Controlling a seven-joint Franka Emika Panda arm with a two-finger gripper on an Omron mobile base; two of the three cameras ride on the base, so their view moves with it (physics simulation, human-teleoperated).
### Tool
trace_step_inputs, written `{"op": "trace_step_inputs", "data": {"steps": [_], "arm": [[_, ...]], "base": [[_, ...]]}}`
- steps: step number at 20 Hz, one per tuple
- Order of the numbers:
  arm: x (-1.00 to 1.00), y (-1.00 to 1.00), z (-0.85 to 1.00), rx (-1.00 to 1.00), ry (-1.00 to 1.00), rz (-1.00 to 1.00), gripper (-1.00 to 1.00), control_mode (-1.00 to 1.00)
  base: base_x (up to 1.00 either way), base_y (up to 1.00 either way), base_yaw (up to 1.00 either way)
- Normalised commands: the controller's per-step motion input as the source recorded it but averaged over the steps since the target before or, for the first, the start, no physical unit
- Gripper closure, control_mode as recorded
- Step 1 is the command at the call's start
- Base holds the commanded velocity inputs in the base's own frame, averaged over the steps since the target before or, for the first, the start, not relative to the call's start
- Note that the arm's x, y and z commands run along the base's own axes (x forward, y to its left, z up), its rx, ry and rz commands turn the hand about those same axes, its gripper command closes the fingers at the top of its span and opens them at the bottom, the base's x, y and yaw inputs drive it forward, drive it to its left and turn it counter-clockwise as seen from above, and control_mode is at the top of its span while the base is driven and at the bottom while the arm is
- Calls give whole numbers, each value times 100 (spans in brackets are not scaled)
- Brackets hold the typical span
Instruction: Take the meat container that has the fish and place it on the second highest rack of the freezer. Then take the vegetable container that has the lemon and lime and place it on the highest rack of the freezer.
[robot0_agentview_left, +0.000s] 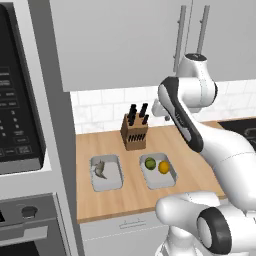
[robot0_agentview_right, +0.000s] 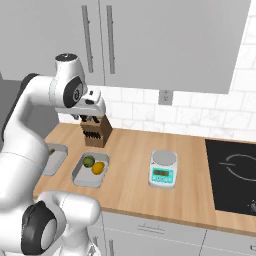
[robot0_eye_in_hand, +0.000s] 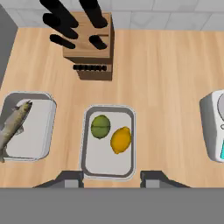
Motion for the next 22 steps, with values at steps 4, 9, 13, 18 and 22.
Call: {"op": "trace_step_inputs", "data": {"steps": [4, 9, 13, 18, 22], "arm": [[-42, 6, -5, 8, 0, 0, -100, -100], [-80, 31, -11, 8, -9, -41, -100, -100], [-45, 43, 0, 9, -1, -79, -100, -100], [-23, 36, 0, 14, 0, -80, -100, -100], [-11, 23, 0, 26, 0, -52, -100, -100]], "base": [[0, 0, 0], [0, 0, 0], [0, 0, 0], [0, 0, 0], [0, 0, 0]]}}
